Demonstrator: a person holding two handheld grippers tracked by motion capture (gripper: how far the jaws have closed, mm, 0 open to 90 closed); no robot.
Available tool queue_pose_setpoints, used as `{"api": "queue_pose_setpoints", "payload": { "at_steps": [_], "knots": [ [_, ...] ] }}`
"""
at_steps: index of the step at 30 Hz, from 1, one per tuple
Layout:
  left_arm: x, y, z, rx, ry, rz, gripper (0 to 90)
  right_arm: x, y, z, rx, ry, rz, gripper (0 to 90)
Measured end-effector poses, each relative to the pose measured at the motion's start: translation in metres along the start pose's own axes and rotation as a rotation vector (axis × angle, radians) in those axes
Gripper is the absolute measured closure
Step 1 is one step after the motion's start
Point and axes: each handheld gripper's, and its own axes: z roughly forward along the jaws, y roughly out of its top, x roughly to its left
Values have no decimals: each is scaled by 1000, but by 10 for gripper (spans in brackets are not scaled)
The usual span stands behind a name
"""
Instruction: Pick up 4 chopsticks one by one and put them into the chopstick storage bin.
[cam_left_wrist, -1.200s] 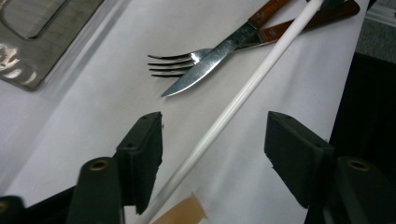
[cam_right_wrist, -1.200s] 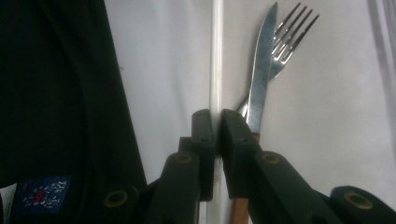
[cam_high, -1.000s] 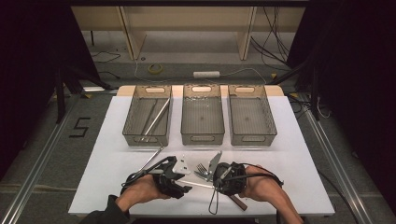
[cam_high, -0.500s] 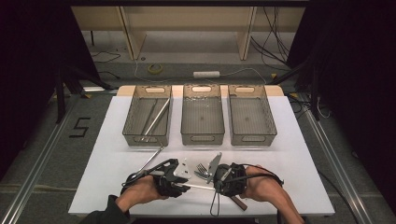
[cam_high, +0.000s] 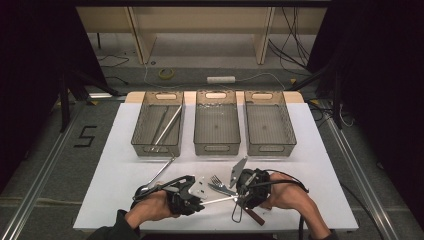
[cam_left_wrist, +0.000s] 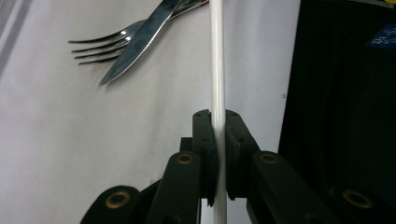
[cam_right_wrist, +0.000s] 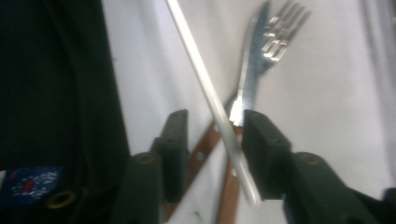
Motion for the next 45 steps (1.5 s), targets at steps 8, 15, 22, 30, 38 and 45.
{"api": "queue_pose_setpoints", "payload": {
  "at_steps": [8, 15, 22, 30, 38, 45],
  "knots": [
    [11, -4, -5, -14, 29, -104, 849, -7, -4, -13, -138, -44, 134, 467],
    [27, -12, -13, -52, 62, -221, 849, -10, -13, -17, -216, -75, 215, 416],
    [42, -21, -25, -110, 98, -321, 849, -16, -33, -17, -340, -133, 335, 361],
    [56, -34, -39, -172, 168, -380, 848, -15, -54, -5, -460, -155, 431, 335],
    [70, -48, -49, -221, 226, -453, 849, -13, -67, 1, -541, -173, 489, 316],
    [79, -55, -53, -250, 255, -511, 849, -8, -75, 3, -582, -189, 525, 315]
  ]
}}
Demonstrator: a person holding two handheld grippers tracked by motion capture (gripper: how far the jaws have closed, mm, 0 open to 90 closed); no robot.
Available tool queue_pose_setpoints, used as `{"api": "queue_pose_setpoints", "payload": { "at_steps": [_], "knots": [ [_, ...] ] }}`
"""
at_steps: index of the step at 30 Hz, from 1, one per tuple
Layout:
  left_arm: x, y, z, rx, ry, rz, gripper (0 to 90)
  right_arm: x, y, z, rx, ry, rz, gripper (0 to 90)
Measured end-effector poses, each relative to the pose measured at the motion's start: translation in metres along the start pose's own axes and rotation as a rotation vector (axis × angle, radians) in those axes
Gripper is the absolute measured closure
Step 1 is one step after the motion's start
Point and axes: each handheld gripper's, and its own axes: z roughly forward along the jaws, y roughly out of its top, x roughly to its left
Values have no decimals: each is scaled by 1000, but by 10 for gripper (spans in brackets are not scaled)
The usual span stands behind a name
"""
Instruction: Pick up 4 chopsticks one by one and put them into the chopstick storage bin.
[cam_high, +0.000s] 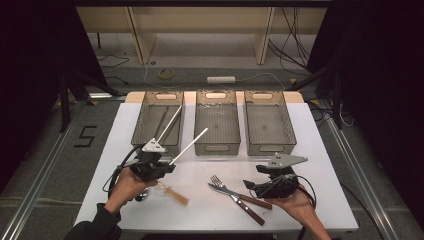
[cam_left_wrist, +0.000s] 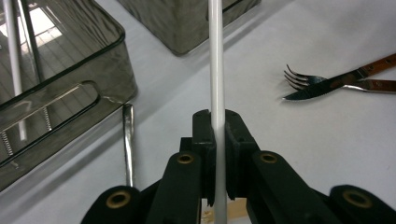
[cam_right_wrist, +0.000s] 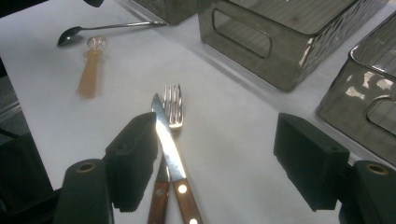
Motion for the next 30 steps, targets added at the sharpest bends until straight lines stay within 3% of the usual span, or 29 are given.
{"api": "queue_pose_setpoints", "payload": {
  "at_steps": [17, 30],
  "knots": [
    [36, 11, -11, -68, 65, -99, 848, 7, -16, -10, -15, -9, 19, 318],
    [70, 33, -3, -111, 126, -174, 848, 15, -25, -18, -33, -3, 29, 304]
  ]
}}
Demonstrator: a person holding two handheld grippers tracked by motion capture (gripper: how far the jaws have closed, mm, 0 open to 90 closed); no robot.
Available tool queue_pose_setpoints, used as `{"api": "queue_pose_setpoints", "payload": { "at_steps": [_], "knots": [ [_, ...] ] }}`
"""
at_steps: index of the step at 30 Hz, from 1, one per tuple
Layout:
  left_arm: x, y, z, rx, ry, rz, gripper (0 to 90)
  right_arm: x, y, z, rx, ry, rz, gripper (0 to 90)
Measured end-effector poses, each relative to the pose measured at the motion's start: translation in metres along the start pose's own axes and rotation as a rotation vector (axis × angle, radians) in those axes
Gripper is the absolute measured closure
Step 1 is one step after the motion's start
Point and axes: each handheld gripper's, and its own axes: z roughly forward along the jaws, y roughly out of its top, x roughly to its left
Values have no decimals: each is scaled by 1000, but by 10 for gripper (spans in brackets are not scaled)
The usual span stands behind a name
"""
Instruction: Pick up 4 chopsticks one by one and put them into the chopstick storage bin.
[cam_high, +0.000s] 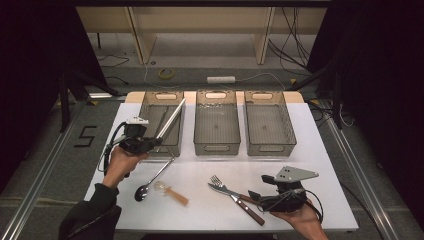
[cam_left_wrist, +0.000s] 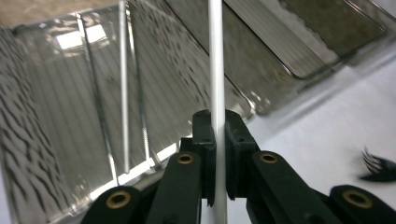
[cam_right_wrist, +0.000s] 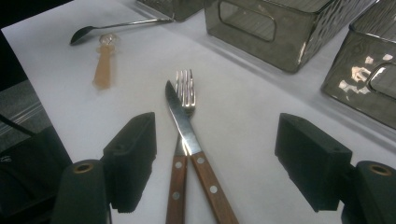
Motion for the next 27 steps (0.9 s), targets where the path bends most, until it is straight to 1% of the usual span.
{"api": "queue_pose_setpoints", "payload": {
  "at_steps": [2, 4, 6, 7, 9, 10, 14, 19, 23, 27],
  "knots": [
    [6, 4, 4, -6, 6, -23, 848, 1, -1, -1, 4, 1, -1, 304],
    [11, 8, 7, -4, 19, -32, 848, 3, -2, -2, 4, 3, -2, 304],
    [16, 13, 11, -5, 32, -49, 848, 3, -3, -3, 2, 4, -2, 304],
    [18, 15, 13, -3, 33, -54, 848, 4, -3, -4, 1, 6, -5, 305],
    [22, 18, 17, 10, 35, -56, 848, 4, -4, -5, 1, 6, -4, 305],
    [23, 20, 19, 10, 43, -63, 848, 5, -5, -5, 1, 7, -4, 305],
    [30, 26, 24, 29, 68, -68, 848, 7, -6, -6, 4, 13, -3, 305],
    [40, 33, 29, 38, 91, -92, 848, 10, -6, -8, -6, 18, -11, 297],
    [45, 36, 34, 42, 106, -114, 847, 12, -6, -9, -9, 23, -8, 291],
    [49, 38, 42, 54, 121, -111, 847, 12, -7, -9, -13, 28, -12, 291]
  ]
}}
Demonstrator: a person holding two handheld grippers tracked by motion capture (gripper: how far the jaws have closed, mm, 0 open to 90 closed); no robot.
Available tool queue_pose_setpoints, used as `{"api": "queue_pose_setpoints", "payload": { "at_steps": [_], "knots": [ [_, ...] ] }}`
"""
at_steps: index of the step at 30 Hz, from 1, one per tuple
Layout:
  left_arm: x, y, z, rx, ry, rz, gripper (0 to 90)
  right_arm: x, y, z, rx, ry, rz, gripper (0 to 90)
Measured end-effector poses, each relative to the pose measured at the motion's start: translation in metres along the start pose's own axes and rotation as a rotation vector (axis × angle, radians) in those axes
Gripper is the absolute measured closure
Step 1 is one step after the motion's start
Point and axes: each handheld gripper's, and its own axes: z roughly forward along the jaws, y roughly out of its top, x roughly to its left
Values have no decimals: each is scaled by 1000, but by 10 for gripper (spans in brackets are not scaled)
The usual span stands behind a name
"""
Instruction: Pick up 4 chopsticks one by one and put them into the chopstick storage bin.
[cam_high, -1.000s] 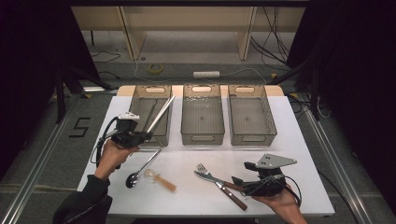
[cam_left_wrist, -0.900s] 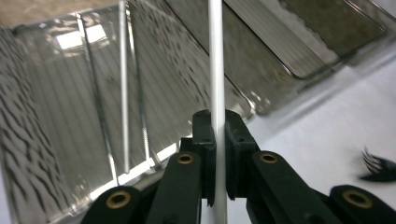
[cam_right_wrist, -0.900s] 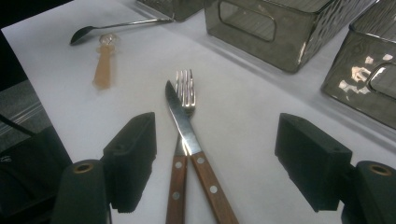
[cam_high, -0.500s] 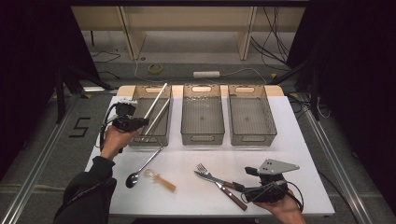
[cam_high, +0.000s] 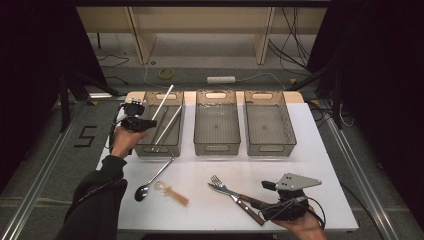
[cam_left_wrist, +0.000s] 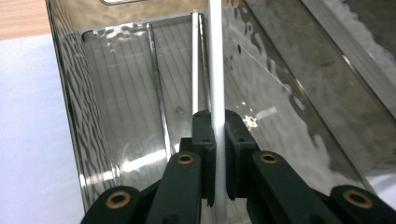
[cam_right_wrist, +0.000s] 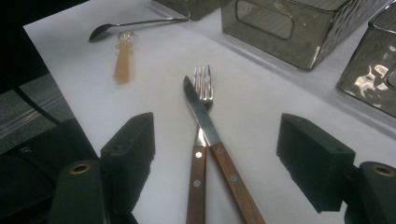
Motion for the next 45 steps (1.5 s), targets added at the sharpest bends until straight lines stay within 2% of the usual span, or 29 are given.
{"api": "queue_pose_setpoints", "payload": {
  "at_steps": [4, 14, 19, 20, 22, 24, 27, 31, 33, 38, 39, 40, 41, 45],
  "knots": [
    [2, 2, 8, 8, 18, -13, 846, 1, 0, 0, 7, 4, -3, 291],
    [3, 1, 19, 35, 32, -37, 843, 2, -1, 0, 12, 6, -4, 292],
    [6, 1, 23, 44, 59, -49, 835, 2, -1, 0, 14, 7, -5, 292],
    [7, 1, 24, 35, 60, -59, 814, 2, -1, 0, 15, 8, -5, 293],
    [6, 1, 24, 21, 63, -59, 708, 2, -1, 0, 15, 8, -6, 293],
    [5, 2, 22, 11, 62, -59, 673, 2, -1, 0, 18, 9, -6, 293],
    [1, 3, 17, 8, 52, -44, 581, 2, -1, 0, 19, 11, -7, 294],
    [-8, -1, 5, 11, -10, -23, 461, 2, -1, -1, 16, 9, -5, 294],
    [-14, -5, -4, 8, -27, 8, 419, 2, -2, -1, 16, 6, -5, 293],
    [-26, -24, -26, 5, -75, 27, 351, 1, -2, -2, 8, 0, -1, 293],
    [-28, -27, -27, 21, -75, 41, 349, 0, -2, -2, 5, -2, 2, 293],
    [-30, -29, -29, 42, -56, 53, 340, 0, -2, -2, 4, -4, 4, 293],
    [-33, -32, -31, 41, -43, 66, 327, 0, -2, -2, 3, -4, 7, 293],
    [-41, -40, -36, 56, -42, 100, 311, 0, -2, -2, 0, -19, -1, 293]
  ]
}}
